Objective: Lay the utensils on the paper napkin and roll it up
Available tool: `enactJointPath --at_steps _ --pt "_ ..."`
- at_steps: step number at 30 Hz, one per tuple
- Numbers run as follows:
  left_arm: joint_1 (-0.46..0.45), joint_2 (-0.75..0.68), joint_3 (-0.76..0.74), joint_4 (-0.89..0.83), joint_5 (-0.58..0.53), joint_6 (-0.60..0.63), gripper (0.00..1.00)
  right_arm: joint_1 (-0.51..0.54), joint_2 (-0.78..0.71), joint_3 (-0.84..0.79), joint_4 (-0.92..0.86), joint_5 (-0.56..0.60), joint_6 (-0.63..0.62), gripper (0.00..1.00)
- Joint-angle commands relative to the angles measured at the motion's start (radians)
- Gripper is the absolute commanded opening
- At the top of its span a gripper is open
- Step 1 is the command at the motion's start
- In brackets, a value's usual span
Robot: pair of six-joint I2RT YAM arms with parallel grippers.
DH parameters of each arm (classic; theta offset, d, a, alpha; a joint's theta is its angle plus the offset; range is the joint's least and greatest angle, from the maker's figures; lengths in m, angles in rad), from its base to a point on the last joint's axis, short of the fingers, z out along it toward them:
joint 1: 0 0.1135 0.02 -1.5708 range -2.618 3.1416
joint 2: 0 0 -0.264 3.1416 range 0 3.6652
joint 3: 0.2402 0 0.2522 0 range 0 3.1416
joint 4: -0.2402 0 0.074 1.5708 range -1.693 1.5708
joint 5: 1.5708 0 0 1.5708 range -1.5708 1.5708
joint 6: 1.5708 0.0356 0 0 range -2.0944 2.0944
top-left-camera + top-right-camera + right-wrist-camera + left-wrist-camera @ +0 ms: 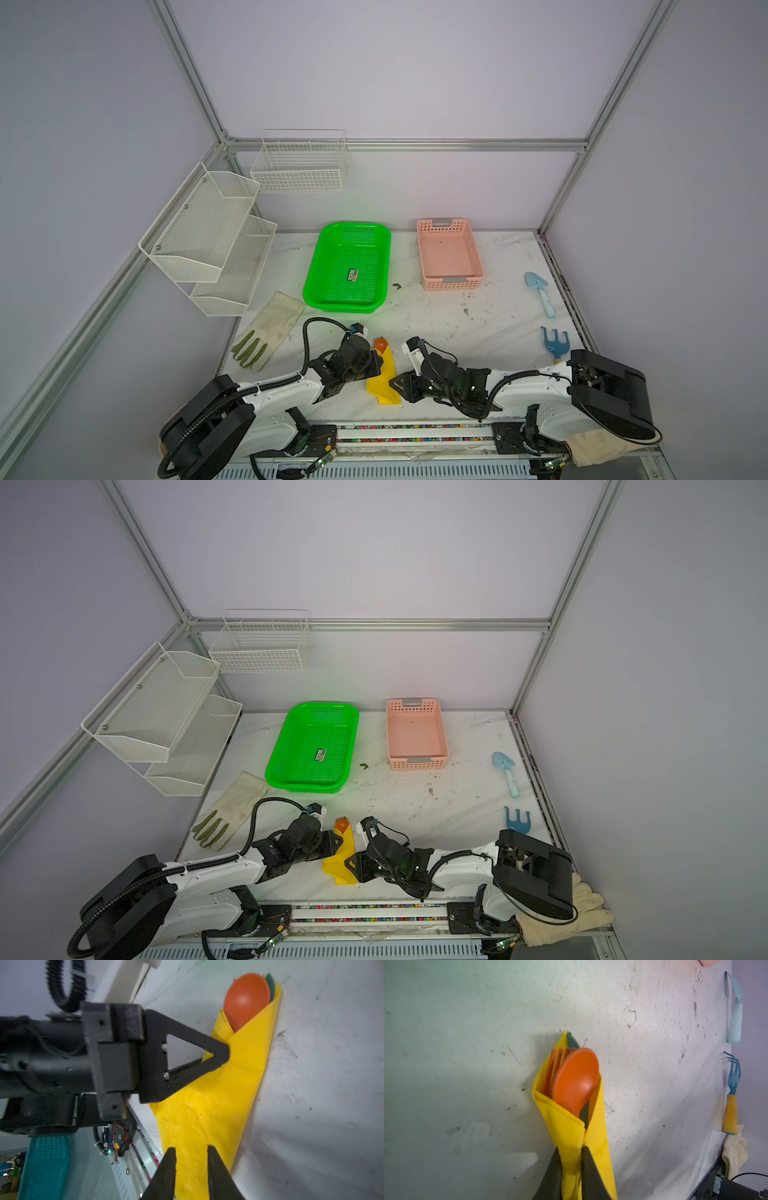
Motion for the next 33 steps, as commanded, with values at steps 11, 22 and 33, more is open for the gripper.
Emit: enactJointPath --at_steps 11,22,33 --pt "0.007 -0.118 -0.108 0.103 0.016 0.006 0.04 -0.161 -0.021 -0.082 0.014 -0.066 -0.045 0.46" --pt "0.01 -0.199 -0.163 0.241 0.045 0.009 0.02 -0.2 0.041 -0.118 0.22 -0.239 -0.06 0.51" --pt "0.021 -0.193 -0.166 0.324 0.11 0.009 0.01 -0.206 0.154 -0.16 0.447 -0.322 -0.022 0.57"
